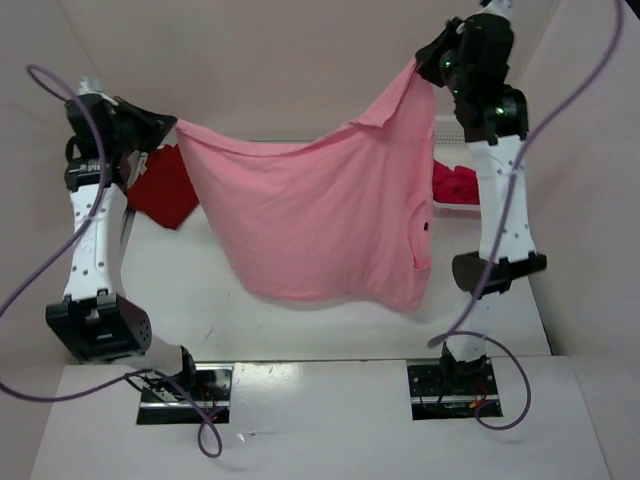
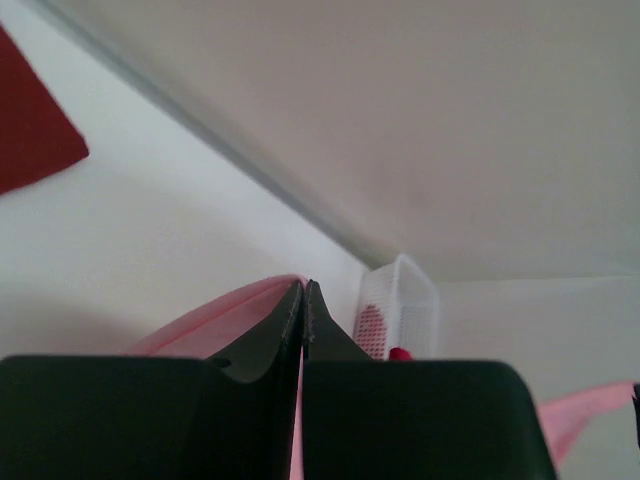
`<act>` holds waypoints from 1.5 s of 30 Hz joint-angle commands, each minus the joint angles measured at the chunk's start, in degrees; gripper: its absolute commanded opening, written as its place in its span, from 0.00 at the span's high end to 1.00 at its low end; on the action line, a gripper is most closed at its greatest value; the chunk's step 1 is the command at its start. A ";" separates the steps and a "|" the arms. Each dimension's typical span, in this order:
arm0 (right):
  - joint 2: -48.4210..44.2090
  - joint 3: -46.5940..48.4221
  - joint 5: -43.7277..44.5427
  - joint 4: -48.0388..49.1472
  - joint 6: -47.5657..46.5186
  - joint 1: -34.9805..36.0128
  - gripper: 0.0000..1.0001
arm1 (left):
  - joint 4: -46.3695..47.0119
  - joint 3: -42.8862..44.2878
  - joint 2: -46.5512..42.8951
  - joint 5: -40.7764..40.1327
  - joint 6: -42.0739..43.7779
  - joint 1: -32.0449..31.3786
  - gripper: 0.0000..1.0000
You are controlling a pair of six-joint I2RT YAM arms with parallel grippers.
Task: Fold and stack the t-shirts
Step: Flatten out the tshirt
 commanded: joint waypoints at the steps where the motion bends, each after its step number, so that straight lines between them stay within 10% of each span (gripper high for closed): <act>1: 5.09 1.93 -8.15 0.86 0.82 -4.32 1.00 | 4.23 -0.68 6.69 -2.19 2.43 -2.09 1.00; 18: 4.13 9.67 -20.20 14.14 13.21 -9.96 1.00 | 5.29 26.67 18.52 4.58 -2.23 0.55 1.00; 32: -29.41 -74.72 -20.82 12.47 4.68 -8.99 1.00 | 12.15 -28.60 2.34 7.40 6.37 0.55 1.00; 45: -46.92 -100.89 -23.54 -5.54 8.29 -8.38 1.00 | -3.56 -53.66 -9.78 4.15 14.38 1.08 1.00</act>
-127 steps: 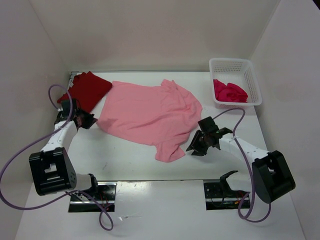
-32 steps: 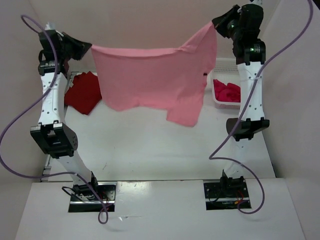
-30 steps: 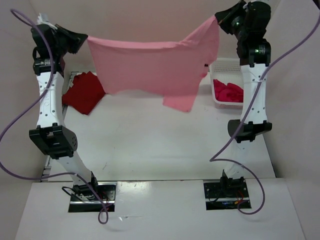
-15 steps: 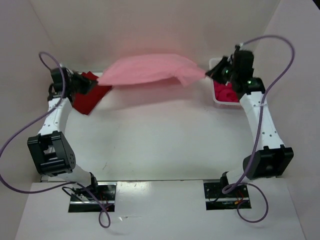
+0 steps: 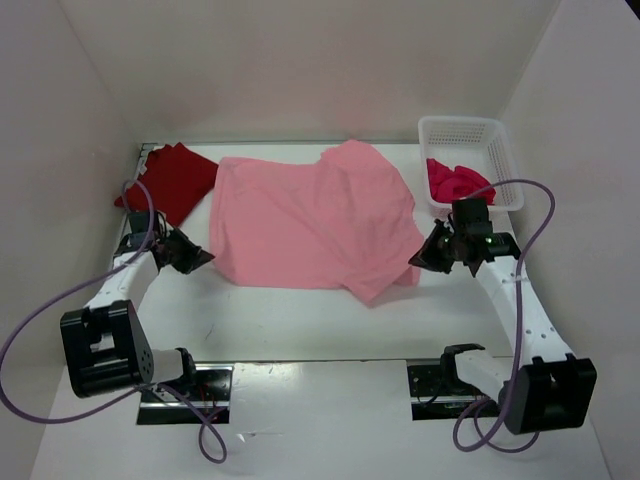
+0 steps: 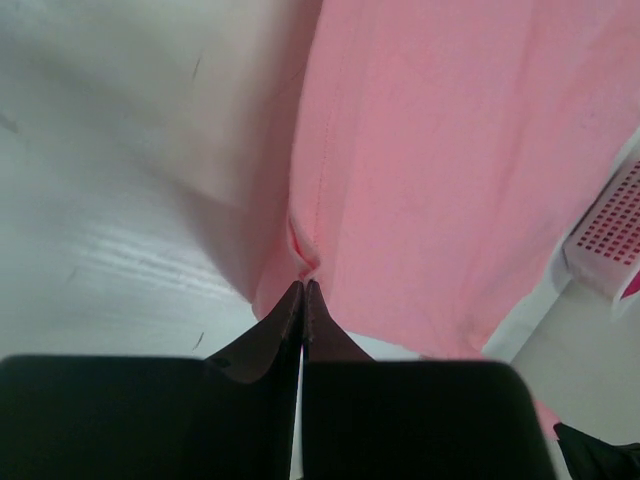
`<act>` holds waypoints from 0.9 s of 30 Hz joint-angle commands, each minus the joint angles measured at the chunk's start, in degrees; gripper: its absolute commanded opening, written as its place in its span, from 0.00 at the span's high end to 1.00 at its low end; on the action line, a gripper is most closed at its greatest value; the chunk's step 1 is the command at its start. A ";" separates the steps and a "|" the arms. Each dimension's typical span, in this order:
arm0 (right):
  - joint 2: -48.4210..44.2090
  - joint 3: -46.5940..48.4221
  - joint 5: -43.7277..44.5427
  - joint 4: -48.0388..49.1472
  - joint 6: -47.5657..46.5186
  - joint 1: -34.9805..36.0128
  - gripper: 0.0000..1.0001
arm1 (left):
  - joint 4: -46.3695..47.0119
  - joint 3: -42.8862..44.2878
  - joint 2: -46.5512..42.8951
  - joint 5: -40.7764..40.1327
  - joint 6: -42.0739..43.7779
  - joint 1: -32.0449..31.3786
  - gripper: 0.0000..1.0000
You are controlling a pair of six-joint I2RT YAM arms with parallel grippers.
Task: Fold and stack the t-shirts
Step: Flatten out the tshirt, then fold the flattened tshirt in 1/3 of the way
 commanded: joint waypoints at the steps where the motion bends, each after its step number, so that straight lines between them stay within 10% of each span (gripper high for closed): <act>1: -4.02 -2.34 -1.75 -8.08 0.77 1.37 1.00 | -5.85 -2.40 -5.21 -0.42 3.56 0.31 1.00; 13: -11.24 1.26 -0.09 -20.06 2.09 3.48 1.00 | -23.44 4.28 -13.76 -3.58 6.29 1.36 1.00; 27: 13.80 10.39 8.52 6.58 1.30 2.43 1.00 | -2.98 8.66 3.37 -4.02 0.06 1.36 1.00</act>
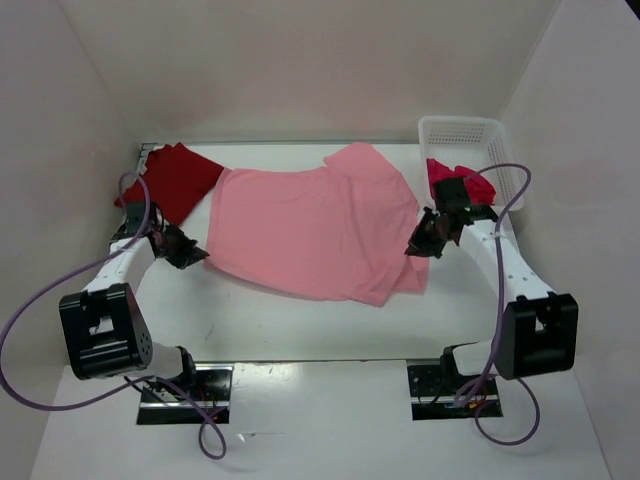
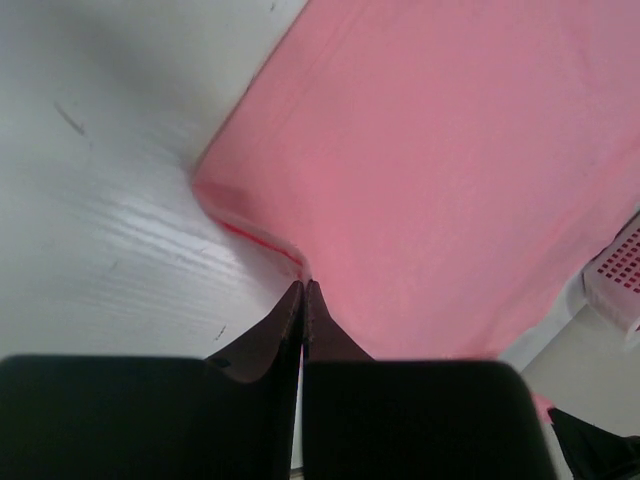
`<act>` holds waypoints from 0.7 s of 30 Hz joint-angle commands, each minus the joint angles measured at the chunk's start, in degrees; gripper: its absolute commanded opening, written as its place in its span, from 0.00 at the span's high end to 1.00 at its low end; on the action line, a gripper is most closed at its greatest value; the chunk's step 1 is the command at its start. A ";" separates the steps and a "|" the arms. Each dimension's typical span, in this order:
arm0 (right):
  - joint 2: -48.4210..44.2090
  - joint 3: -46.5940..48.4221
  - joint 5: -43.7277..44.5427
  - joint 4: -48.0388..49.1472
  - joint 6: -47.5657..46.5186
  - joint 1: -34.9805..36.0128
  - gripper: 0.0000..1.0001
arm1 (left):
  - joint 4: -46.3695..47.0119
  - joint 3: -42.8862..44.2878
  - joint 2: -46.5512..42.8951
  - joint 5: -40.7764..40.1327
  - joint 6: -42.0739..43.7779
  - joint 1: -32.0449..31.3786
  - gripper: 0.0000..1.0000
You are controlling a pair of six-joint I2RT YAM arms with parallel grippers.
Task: Fold and stack the t-shirts
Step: Fold the flattened tshirt in 1/3 of the way
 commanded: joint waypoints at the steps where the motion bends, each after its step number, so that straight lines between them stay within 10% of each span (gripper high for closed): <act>1: 4.62 7.28 2.32 9.27 -1.43 -1.11 1.00 | 5.54 4.63 2.15 -0.83 -0.87 0.34 1.00; 21: 32.31 34.62 6.36 13.49 -6.19 -4.37 1.00 | 13.10 16.50 22.19 -1.45 -4.56 -0.19 1.00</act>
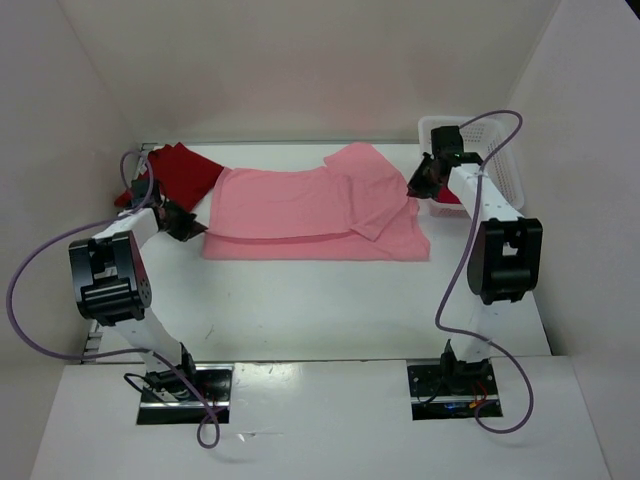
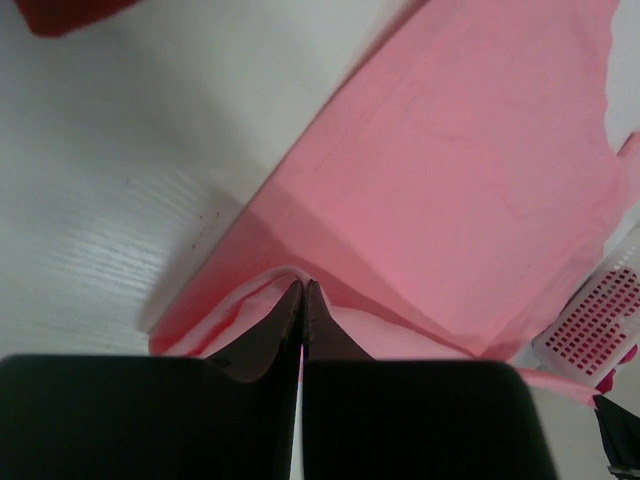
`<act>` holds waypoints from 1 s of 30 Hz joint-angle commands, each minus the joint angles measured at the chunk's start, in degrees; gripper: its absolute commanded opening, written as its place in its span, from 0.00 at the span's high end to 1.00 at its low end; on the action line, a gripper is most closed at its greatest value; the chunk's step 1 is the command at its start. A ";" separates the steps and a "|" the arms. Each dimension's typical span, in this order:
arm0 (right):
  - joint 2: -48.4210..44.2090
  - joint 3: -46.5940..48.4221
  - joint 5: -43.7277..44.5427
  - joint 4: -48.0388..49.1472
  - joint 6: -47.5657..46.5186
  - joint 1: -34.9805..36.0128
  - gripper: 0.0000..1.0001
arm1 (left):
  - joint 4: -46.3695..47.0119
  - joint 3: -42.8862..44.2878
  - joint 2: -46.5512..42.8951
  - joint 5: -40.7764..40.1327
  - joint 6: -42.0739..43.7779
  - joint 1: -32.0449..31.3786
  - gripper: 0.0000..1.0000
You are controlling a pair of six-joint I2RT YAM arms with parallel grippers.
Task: Fold and stack the t-shirts
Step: Fold the flattened tshirt in 1/3 of the way
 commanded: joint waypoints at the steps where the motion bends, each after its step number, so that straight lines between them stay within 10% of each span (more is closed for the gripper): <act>1: 4.00 6.22 1.82 3.09 -1.29 -0.17 1.00 | 2.48 3.43 3.10 -1.07 -0.51 -0.06 1.00; 8: 9.37 11.67 2.34 3.80 -1.29 -0.17 1.00 | 3.71 4.49 5.92 -3.71 -1.04 -0.59 0.83; 15: 4.81 10.55 2.18 3.53 -0.76 0.35 0.71 | 1.87 -0.42 -4.52 -10.11 0.62 -0.59 0.45; 18: -0.72 3.88 0.77 4.58 -0.15 0.35 0.71 | 1.25 -4.02 -9.54 -10.14 1.76 -0.59 0.45; 22: -8.45 -7.72 -0.56 6.34 0.38 0.35 1.00 | 0.54 -10.78 -12.19 -6.72 1.77 -0.59 0.51; 27: -15.93 -22.41 -0.30 6.96 0.91 0.35 1.00 | 2.39 -13.71 -10.17 -5.65 1.24 -0.59 0.53; 30: -16.56 -27.69 2.16 7.65 2.05 0.35 0.80 | 3.44 -13.18 -7.97 -4.95 1.24 -0.59 0.53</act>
